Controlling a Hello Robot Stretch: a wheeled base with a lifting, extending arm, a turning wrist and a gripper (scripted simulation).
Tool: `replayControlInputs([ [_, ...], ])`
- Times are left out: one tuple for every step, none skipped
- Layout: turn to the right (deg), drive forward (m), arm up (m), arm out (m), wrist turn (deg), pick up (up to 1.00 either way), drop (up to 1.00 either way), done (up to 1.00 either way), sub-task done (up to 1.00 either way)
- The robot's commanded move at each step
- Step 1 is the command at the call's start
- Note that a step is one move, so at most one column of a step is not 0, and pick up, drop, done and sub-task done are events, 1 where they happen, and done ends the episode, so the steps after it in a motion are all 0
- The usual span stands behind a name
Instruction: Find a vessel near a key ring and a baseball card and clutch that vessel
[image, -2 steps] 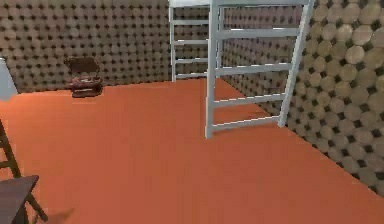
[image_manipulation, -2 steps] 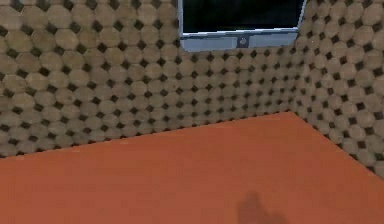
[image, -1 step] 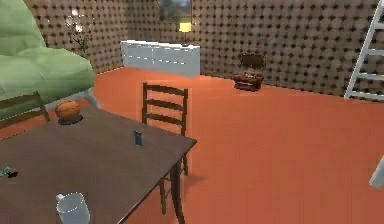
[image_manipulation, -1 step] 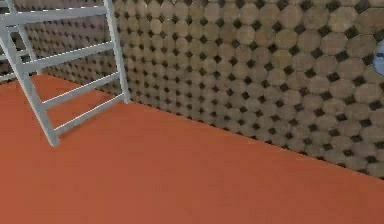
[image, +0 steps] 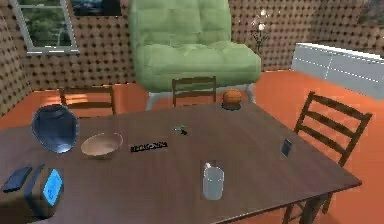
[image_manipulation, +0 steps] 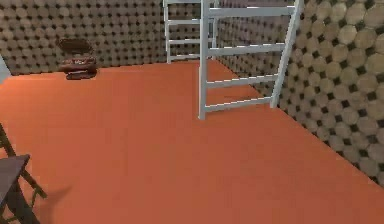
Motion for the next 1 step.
replayControlInputs([
  [-45.0,0.0,0.0,0.0,0.0,0.0,0.0,0.0,0.0],
])
